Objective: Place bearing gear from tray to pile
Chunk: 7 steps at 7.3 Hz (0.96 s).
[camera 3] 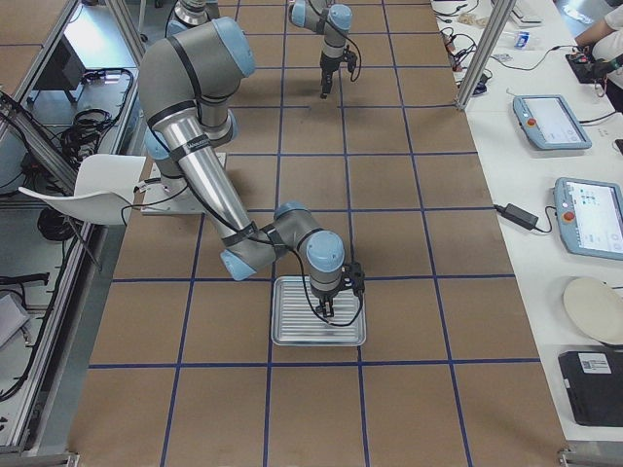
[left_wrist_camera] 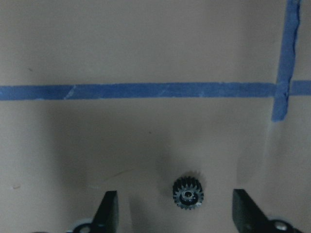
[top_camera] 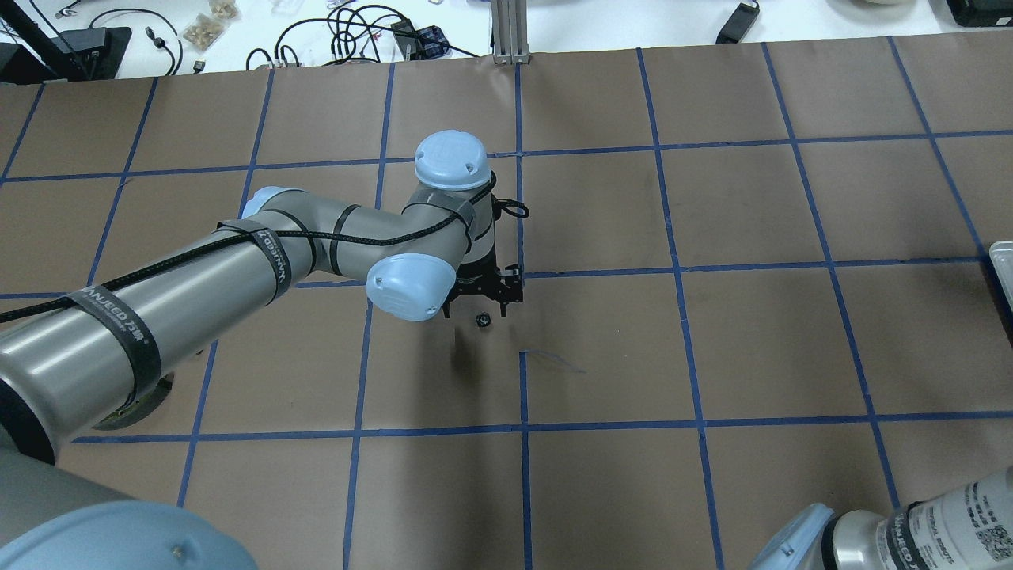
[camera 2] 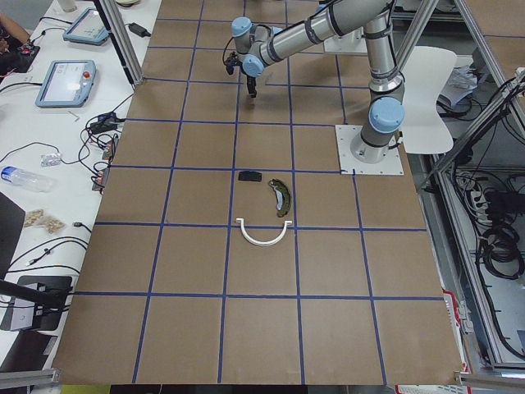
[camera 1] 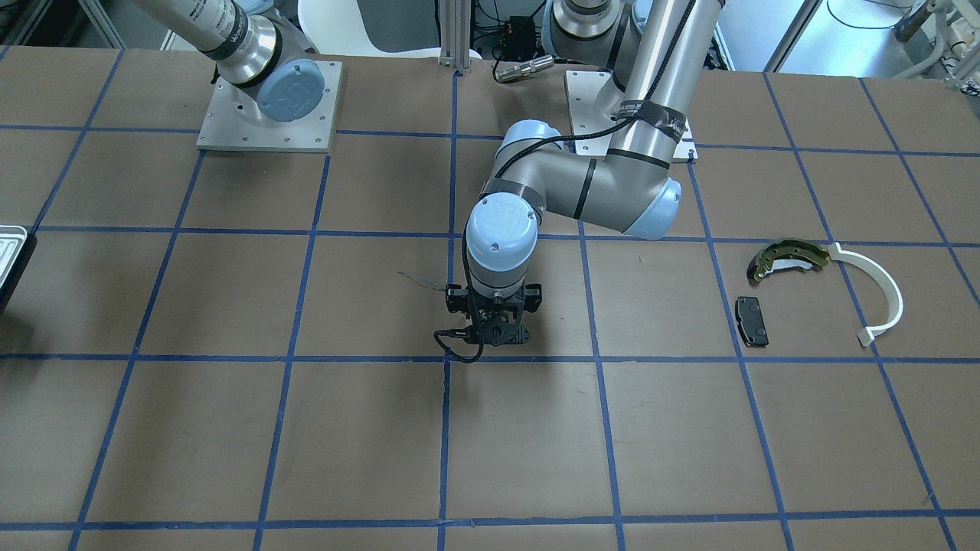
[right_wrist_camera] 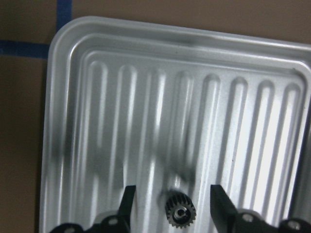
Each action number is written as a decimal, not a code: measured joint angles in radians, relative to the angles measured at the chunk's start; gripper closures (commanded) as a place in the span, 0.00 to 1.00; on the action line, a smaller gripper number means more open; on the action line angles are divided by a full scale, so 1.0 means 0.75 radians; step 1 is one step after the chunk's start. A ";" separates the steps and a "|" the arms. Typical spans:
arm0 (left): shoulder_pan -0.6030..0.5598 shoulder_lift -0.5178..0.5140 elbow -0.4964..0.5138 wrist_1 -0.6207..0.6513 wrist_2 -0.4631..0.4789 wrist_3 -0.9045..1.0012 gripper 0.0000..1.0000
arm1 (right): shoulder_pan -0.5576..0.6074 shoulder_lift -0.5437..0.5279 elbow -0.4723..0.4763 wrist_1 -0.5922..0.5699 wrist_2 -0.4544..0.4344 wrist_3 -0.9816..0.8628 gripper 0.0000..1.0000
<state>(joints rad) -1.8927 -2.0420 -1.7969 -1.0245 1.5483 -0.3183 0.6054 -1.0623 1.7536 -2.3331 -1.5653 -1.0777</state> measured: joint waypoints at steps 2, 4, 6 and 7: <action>0.000 -0.006 -0.003 0.001 -0.028 -0.001 0.44 | -0.003 0.004 0.003 -0.003 -0.005 -0.028 0.53; 0.000 -0.008 -0.004 -0.002 -0.037 -0.002 0.82 | -0.008 0.011 0.004 -0.004 -0.024 -0.061 0.55; 0.000 -0.005 -0.002 -0.011 -0.035 -0.003 1.00 | -0.010 0.019 0.004 -0.004 -0.042 -0.069 0.68; 0.003 0.002 0.006 -0.018 -0.035 -0.004 1.00 | -0.011 0.021 0.003 -0.004 -0.047 -0.070 0.80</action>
<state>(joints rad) -1.8902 -2.0406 -1.7921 -1.0381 1.5220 -0.3215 0.5974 -1.0469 1.7562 -2.3363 -1.6005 -1.1299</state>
